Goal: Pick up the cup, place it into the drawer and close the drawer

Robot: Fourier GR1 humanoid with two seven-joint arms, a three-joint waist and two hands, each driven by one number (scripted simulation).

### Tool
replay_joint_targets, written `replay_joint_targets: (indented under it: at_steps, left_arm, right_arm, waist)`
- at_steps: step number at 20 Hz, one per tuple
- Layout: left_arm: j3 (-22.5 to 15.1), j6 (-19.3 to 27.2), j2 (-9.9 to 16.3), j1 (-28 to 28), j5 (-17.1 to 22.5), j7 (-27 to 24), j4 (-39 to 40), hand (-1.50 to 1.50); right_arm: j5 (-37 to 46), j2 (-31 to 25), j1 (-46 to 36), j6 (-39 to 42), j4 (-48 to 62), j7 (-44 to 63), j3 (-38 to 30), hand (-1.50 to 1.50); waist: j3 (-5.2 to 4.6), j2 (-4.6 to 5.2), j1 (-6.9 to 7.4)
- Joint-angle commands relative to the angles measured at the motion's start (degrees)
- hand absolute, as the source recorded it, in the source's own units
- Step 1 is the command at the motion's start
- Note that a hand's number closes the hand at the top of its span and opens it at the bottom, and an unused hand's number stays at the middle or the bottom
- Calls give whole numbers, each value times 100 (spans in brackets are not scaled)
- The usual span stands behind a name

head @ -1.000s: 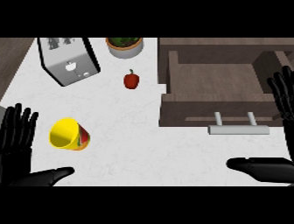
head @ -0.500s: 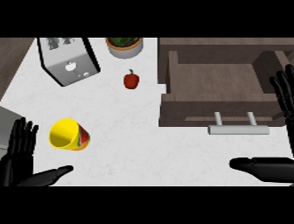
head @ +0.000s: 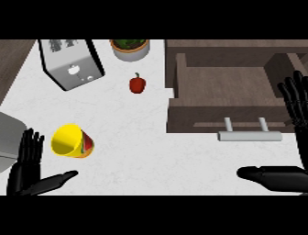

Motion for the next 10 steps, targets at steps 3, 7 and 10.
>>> replay_joint_targets:
  at_steps: [3, 7, 10]
  left_arm:
    - [338, -267, 305, -494, 49, -1203, 1611, -150]
    - [425, -309, 580, -1185, 90, -1465, 2602, -150]
    - [452, -509, 747, -1318, 144, -1728, 2998, -150]
  right_arm:
    - [-176, -88, -510, 0, 46, 498, -209, -150]
    - [-286, -118, -81, 230, 18, 85, -362, -150]
    - [-147, -44, -375, 176, 380, 60, -238, -150]
  waist:
    - [-2, 3, 5]
    - [0, 0, -13]
    - [0, 2, 2]
